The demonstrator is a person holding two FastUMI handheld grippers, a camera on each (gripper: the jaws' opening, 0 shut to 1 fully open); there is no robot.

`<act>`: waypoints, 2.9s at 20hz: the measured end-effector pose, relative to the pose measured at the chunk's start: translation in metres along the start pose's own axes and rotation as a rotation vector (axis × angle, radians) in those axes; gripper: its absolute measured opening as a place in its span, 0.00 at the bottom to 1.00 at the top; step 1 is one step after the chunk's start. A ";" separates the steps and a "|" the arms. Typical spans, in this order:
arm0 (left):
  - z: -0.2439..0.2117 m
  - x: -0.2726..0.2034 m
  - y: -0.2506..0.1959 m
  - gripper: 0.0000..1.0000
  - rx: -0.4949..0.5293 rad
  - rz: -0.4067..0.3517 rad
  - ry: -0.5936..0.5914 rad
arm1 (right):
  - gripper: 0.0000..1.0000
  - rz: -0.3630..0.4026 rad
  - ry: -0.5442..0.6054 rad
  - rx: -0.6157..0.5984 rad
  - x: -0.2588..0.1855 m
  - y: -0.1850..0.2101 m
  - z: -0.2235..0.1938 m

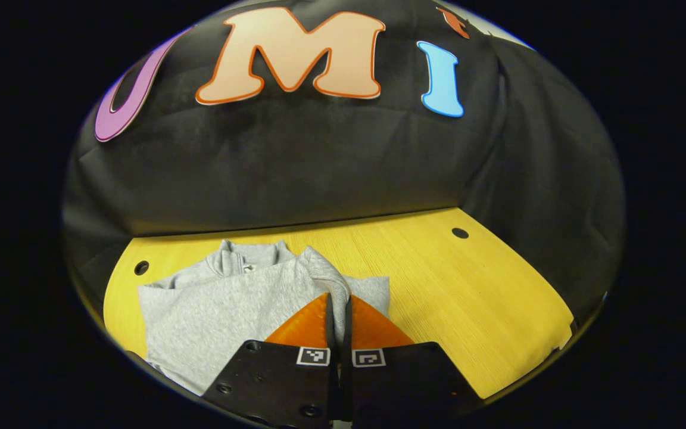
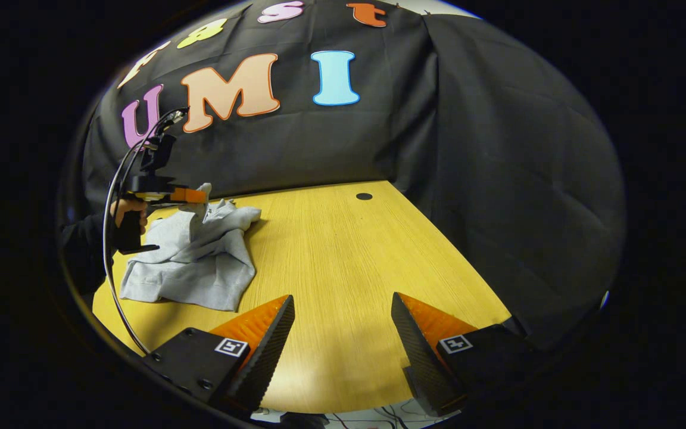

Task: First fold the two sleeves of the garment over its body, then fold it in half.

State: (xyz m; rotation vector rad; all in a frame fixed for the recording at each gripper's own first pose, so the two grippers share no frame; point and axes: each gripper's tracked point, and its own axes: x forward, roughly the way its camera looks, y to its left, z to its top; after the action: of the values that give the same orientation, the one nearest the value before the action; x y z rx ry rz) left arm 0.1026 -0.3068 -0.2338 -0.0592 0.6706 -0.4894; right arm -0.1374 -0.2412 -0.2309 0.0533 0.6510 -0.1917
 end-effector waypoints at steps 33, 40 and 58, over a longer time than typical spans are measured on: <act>0.002 -0.195 0.179 0.92 0.004 0.367 -0.241 | 0.99 0.339 -0.076 -0.058 0.062 0.176 0.053; -0.068 -0.232 0.215 0.93 -0.081 0.395 -0.149 | 0.99 0.326 -0.036 -0.094 0.076 0.211 0.037; -0.237 -0.209 0.229 0.94 -0.247 0.359 0.167 | 0.99 0.241 0.168 -0.182 0.105 0.225 -0.055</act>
State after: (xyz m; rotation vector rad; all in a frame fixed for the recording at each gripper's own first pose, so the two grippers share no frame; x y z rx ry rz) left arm -0.0880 0.0152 -0.3459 -0.1287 0.8823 -0.0645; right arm -0.0452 -0.0311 -0.3407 -0.0277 0.8207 0.1056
